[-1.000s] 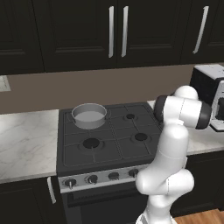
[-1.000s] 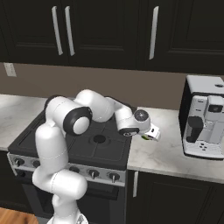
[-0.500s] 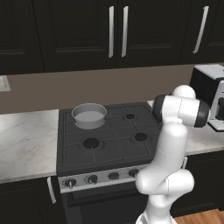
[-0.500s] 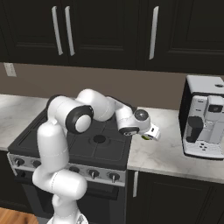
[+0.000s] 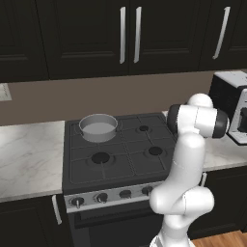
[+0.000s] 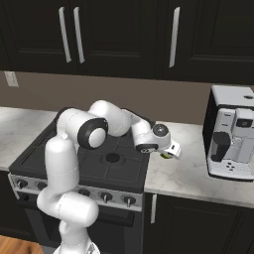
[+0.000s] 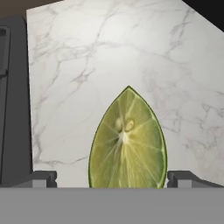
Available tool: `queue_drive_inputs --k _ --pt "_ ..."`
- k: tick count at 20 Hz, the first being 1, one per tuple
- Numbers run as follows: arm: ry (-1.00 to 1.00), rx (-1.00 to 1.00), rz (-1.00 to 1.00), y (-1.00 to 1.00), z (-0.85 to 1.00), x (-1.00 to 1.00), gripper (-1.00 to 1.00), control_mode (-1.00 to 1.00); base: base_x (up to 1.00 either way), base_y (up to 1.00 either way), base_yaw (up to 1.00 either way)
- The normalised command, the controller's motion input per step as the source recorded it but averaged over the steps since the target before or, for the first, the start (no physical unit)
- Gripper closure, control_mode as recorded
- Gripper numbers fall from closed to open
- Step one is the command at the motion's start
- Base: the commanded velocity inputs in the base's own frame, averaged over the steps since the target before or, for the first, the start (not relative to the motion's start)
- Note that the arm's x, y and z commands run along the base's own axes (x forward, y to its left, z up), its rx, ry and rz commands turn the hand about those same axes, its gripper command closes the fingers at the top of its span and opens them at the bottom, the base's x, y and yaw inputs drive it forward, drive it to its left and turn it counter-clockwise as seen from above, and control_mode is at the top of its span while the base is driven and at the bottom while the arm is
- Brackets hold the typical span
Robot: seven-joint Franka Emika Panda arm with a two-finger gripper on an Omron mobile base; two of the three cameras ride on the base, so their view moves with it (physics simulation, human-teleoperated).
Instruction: Turn on the burner for the pot on the stove. Wait thirty seconds for the pot to heat up. Then add the lemon wedge to the pot.
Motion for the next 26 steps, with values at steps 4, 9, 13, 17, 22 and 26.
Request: queue_drive_inputs --k 4,9,13,17,22,26 --pt "0.00 0.00 0.00 0.00 -0.06 0.06 -1.00 -1.00 0.00 0.00 0.00" --pt "0.00 0.00 0.00 0.00 -0.06 0.05 -1.00 -1.00 0.00 0.00 0.00" --pt "0.00 0.00 0.00 0.00 -0.10 0.04 -1.00 -1.00 0.00 0.00 0.00" --pt "0.00 0.00 0.00 0.00 -0.10 0.01 -1.00 -1.00 0.00 0.00 0.00" --pt "0.00 0.00 0.00 0.00 -0.10 0.00 -1.00 -1.00 0.00 0.00 0.00" --pt "0.00 0.00 0.00 0.00 -0.08 0.00 1.00 -1.00 0.00 0.00 0.00"
